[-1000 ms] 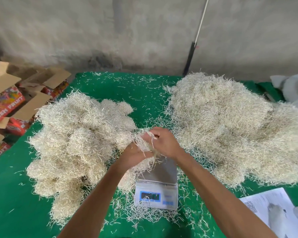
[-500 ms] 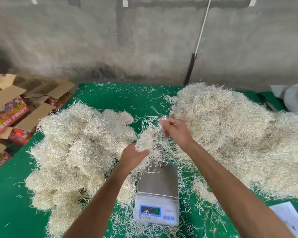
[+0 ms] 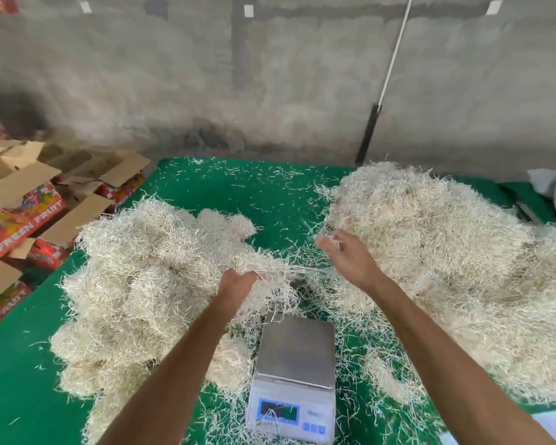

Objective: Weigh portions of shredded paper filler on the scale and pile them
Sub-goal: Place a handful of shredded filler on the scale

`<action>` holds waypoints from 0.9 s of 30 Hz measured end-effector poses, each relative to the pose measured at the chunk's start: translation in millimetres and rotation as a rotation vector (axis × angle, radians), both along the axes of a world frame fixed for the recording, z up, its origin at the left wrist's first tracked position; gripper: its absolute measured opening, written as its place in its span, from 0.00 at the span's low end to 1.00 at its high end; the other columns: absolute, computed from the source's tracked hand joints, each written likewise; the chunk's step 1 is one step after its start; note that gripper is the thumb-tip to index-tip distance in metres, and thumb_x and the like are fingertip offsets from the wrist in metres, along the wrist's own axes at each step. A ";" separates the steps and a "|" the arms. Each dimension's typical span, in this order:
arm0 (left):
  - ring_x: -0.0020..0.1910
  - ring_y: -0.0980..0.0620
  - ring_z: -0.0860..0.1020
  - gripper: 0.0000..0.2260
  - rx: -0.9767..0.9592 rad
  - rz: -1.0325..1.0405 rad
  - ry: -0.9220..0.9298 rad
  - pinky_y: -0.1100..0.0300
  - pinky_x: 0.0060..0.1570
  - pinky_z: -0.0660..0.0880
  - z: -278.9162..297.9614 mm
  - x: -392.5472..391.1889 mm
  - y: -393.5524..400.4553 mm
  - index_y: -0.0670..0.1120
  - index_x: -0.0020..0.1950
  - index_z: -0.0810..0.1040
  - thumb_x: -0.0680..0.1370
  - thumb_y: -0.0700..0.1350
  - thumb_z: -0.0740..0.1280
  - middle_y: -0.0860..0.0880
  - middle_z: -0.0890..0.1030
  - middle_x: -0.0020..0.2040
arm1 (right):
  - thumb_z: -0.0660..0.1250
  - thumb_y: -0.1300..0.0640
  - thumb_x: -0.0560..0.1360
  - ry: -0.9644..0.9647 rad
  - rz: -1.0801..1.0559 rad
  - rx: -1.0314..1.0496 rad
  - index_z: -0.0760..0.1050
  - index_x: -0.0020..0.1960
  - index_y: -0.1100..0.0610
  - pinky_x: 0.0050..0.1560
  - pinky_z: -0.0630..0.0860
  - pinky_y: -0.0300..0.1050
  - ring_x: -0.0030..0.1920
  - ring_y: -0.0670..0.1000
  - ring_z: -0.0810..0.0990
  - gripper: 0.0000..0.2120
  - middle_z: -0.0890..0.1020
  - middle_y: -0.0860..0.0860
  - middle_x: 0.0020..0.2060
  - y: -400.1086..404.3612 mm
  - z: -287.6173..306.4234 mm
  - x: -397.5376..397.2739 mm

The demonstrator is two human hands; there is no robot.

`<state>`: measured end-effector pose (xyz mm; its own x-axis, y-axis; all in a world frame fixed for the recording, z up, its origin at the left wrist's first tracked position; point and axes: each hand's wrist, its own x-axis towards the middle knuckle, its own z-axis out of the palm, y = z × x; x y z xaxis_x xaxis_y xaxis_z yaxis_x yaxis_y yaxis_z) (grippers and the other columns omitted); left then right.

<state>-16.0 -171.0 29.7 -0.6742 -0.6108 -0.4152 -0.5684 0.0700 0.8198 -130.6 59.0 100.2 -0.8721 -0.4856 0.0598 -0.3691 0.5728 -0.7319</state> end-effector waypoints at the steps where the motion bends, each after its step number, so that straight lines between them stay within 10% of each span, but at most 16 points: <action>1: 0.60 0.40 0.78 0.38 -0.003 0.011 0.005 0.49 0.54 0.81 2.7 -3.8 -2.2 0.40 0.79 0.56 0.76 0.48 0.72 0.36 0.76 0.63 | 0.58 0.29 0.79 0.118 0.146 0.217 0.77 0.58 0.55 0.36 0.80 0.43 0.38 0.51 0.82 0.30 0.83 0.53 0.44 0.1 -5.6 5.9; 3: 0.40 0.53 0.77 0.35 0.002 0.026 0.030 0.63 0.31 0.77 11.4 -11.6 -2.5 0.41 0.78 0.58 0.76 0.45 0.71 0.45 0.76 0.47 | 0.58 0.25 0.75 0.260 0.301 0.519 0.75 0.52 0.54 0.41 0.80 0.45 0.36 0.48 0.78 0.32 0.78 0.47 0.36 0.9 -11.8 7.7; 6: 0.32 0.56 0.70 0.35 -0.035 0.029 0.027 0.65 0.24 0.71 18.5 -18.1 -4.8 0.41 0.77 0.60 0.75 0.45 0.72 0.48 0.74 0.40 | 0.59 0.36 0.82 0.433 0.329 0.655 0.74 0.51 0.53 0.35 0.73 0.40 0.36 0.47 0.78 0.19 0.75 0.45 0.35 -0.3 -11.4 -6.4; 11: 0.33 0.54 0.72 0.35 -0.058 0.108 -0.010 0.65 0.22 0.72 20.1 -6.0 -42.1 0.35 0.77 0.59 0.77 0.49 0.70 0.45 0.74 0.40 | 0.62 0.45 0.84 -0.042 -0.167 -0.169 0.77 0.45 0.56 0.34 0.72 0.41 0.28 0.45 0.70 0.18 0.74 0.47 0.30 43.0 3.0 -43.8; 13: 0.44 0.47 0.79 0.36 -0.053 0.126 0.002 0.54 0.39 0.83 18.8 -4.5 -44.1 0.35 0.78 0.56 0.78 0.48 0.69 0.37 0.79 0.54 | 0.62 0.41 0.83 -0.132 -0.240 -0.267 0.78 0.49 0.60 0.37 0.74 0.45 0.29 0.47 0.72 0.21 0.75 0.49 0.31 52.6 4.2 -51.9; 19: 0.32 0.56 0.66 0.33 -0.006 0.057 -0.012 0.68 0.21 0.65 10.3 -11.5 -22.4 0.34 0.77 0.56 0.79 0.45 0.67 0.49 0.69 0.38 | 0.61 0.41 0.84 -0.352 -0.137 -0.241 0.77 0.64 0.55 0.73 0.65 0.58 0.68 0.54 0.73 0.20 0.75 0.55 0.71 43.8 -3.6 -54.1; 24: 0.28 0.56 0.64 0.28 -0.051 0.043 0.004 0.65 0.19 0.67 17.8 -15.8 -23.9 0.29 0.73 0.63 0.79 0.43 0.66 0.50 0.66 0.33 | 0.53 0.53 0.87 -0.110 -0.164 0.141 0.74 0.53 0.63 0.57 0.77 0.54 0.48 0.56 0.77 0.16 0.80 0.61 0.51 72.6 -8.3 -76.7; 27: 0.38 0.47 0.79 0.26 0.020 -0.017 0.085 0.41 0.50 0.80 28.2 -19.2 -16.2 0.29 0.68 0.70 0.78 0.46 0.69 0.40 0.77 0.39 | 0.58 0.58 0.84 0.109 -0.183 0.632 0.77 0.50 0.61 0.45 0.76 0.50 0.40 0.54 0.78 0.10 0.79 0.55 0.41 79.4 -7.2 -81.8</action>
<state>-35.2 -187.2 57.8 -0.7181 -0.5908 -0.3678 -0.4951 0.0623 0.8666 -212.5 138.5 93.0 -0.9489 -0.3010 -0.0951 -0.2782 0.9397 -0.1987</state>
